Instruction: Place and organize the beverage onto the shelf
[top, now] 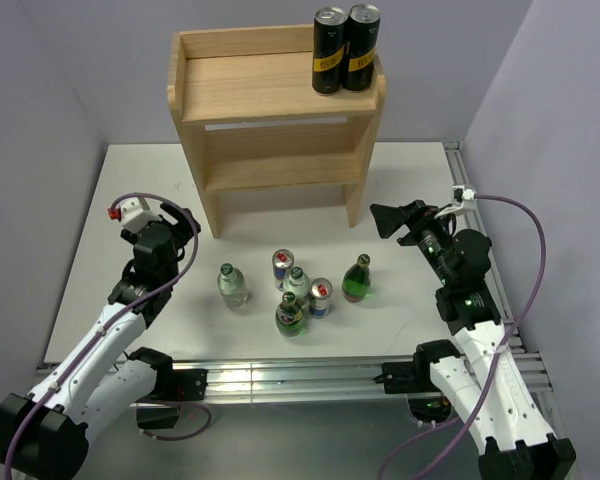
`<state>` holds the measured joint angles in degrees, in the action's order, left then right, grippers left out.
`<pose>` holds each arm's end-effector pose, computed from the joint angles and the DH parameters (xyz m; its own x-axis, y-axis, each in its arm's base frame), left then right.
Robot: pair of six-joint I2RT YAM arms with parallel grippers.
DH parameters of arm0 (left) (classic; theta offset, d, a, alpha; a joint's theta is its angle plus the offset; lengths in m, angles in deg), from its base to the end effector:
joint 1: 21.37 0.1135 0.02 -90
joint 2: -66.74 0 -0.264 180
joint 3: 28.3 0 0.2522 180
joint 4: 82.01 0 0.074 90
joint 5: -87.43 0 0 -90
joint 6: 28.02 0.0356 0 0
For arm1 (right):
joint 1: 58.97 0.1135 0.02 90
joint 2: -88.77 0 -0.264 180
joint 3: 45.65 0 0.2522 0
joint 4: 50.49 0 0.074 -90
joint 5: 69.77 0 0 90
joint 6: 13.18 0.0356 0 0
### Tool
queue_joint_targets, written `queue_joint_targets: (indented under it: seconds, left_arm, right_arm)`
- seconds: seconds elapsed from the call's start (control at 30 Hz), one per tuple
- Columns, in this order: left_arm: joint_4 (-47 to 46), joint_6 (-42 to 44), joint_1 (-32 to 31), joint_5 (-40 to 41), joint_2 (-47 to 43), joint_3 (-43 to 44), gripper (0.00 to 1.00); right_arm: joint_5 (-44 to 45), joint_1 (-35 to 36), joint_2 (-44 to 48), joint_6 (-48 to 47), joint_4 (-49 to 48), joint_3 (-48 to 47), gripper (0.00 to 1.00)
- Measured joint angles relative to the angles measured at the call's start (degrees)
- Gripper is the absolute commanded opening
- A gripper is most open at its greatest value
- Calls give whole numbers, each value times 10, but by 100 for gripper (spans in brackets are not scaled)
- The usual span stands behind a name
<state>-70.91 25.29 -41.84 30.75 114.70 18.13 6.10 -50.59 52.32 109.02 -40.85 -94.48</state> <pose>0.1910 -0.0504 0.2801 -0.0388 -0.5184 -0.8542 -0.2907 0.8238 -0.4867 0.1594 0.0323 0.3296 -0.1638 0.4982 -0.8514 -0.3489 0.7780 0.5224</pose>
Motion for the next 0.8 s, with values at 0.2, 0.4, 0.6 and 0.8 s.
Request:
queue_joint_targets:
  seconds: [0.2, 0.4, 0.6, 0.8]
  left_arm:
    - [0, 0, 0, 8, -2, 0, 83]
    - [0, 0, 0, 11, -21, -3, 82]
    - [1, 2, 0, 12, -49, -11, 82]
    - [1, 2, 0, 13, -52, -15, 80]
  right_arm:
    - [-17, 1, 57, 45, 2, 30, 100]
    - [-80, 1, 103, 112, -58, 127, 100]
    - [-39, 9, 191, 129, 50, 131, 100]
    - [-4, 15, 261, 113, 205, 77, 100]
